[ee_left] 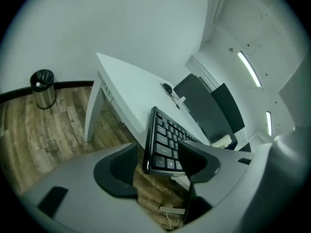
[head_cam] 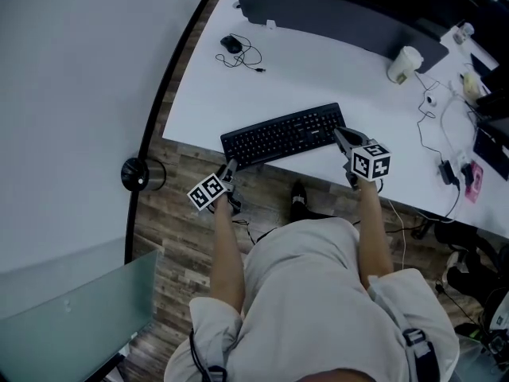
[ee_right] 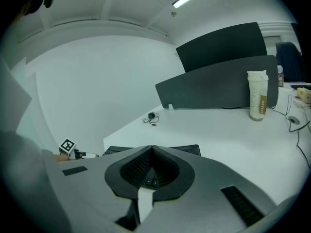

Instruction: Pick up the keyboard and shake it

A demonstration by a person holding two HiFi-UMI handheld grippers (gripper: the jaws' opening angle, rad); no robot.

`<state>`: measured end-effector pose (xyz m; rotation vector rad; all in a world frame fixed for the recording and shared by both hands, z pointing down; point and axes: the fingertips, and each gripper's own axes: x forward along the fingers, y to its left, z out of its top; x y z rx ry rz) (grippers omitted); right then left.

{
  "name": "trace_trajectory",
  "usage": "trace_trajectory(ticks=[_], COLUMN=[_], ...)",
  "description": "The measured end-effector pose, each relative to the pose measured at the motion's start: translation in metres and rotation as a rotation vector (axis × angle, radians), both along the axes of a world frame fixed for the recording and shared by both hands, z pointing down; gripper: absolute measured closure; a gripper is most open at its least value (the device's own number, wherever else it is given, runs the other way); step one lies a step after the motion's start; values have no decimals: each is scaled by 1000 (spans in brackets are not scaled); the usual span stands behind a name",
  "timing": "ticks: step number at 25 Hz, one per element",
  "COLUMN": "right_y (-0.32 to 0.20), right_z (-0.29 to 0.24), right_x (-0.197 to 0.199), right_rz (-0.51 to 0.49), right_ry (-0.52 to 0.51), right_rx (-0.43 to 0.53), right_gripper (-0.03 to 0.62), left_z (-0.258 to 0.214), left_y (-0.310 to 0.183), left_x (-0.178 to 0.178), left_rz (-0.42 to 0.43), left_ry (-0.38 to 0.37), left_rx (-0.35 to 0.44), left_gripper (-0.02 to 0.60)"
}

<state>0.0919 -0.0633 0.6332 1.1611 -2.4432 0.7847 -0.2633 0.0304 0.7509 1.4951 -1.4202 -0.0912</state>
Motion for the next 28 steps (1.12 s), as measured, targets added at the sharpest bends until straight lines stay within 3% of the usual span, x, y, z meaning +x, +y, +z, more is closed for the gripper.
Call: trace_trajectory(ticks=[4, 12, 21, 28], right_y=[-23, -57, -77, -87], right_z=[5, 29, 84, 101], right_x=[7, 23, 50, 41], right_rz=[-1, -25, -79, -74], right_ry=[0, 54, 145, 59], right_rx=[-7, -50, -161, -196], right_gripper=[556, 556, 556, 551], left_z=[14, 25, 33, 33], left_y=[-9, -22, -21, -3], left_x=[1, 10, 8, -3], left_rz=[-34, 23, -60, -113], left_ry=[29, -2, 126, 143], left_rx=[-28, -42, -20, -3], left_gripper=[310, 301, 288, 306])
